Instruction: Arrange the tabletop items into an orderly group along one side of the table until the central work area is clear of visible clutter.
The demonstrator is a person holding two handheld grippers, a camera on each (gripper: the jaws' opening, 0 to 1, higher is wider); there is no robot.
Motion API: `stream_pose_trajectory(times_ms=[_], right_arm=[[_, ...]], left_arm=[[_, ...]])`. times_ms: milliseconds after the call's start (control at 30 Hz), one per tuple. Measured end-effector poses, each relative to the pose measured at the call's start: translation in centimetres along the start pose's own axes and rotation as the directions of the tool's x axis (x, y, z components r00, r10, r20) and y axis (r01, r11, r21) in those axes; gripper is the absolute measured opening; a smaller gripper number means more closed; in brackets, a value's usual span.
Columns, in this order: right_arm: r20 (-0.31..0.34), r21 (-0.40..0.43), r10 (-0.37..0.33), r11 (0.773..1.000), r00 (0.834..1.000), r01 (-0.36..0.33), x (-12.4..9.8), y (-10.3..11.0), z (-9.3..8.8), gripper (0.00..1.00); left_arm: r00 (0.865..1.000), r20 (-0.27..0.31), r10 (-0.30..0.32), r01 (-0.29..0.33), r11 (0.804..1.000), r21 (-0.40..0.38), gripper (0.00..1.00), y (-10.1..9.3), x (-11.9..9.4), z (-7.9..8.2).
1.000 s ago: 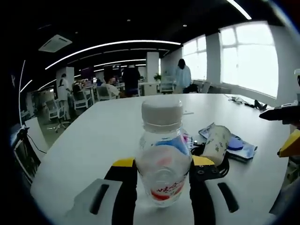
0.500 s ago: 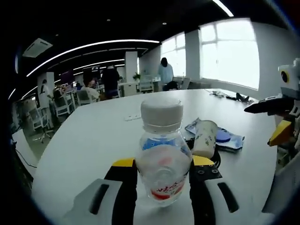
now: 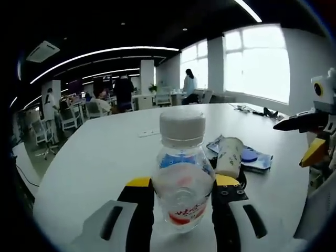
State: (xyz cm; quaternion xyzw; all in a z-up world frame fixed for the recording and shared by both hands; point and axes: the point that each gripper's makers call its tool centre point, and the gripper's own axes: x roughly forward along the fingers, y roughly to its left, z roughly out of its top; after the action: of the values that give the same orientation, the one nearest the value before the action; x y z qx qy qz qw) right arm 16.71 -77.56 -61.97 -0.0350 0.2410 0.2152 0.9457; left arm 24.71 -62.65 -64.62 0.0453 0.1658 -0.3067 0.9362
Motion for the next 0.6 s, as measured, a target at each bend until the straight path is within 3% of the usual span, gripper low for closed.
stream_pose_trajectory(times_ms=[133, 167, 300, 433, 600], right_arm=[[0.015, 0.004, 0.002, 1.000, 1.000, -0.002, 0.0, 0.0, 0.4, 0.97], [0.016, 0.004, 0.004, 1.000, 1.000, -0.004, 0.0, 0.0, 0.4, 0.97], [0.010, -0.001, 0.006, 1.000, 1.000, -0.006, 0.2, 0.0, 0.3, 0.97], [-0.002, 0.000, 0.013, 1.000, 1.000, -0.013, 0.4, 0.2, 0.0, 0.97], [-0.007, 0.002, 0.021, 1.000, 1.000, -0.021, 0.5, 0.4, -0.1, 0.97]], left_arm=[[1.000, 0.012, -0.020, 0.020, 0.999, -0.045, 0.40, 0.0, 0.0, 0.2], [1.000, 0.018, -0.019, 0.021, 0.996, -0.086, 0.40, 0.1, 0.0, 0.2], [0.999, 0.028, -0.018, 0.018, 1.000, -0.016, 0.40, 0.2, 0.2, 0.9], [0.999, 0.046, -0.027, 0.029, 0.998, -0.051, 0.40, 1.0, 0.4, 1.9], [0.998, 0.052, -0.028, 0.030, 0.999, -0.039, 0.41, 2.2, 0.8, 2.8]])
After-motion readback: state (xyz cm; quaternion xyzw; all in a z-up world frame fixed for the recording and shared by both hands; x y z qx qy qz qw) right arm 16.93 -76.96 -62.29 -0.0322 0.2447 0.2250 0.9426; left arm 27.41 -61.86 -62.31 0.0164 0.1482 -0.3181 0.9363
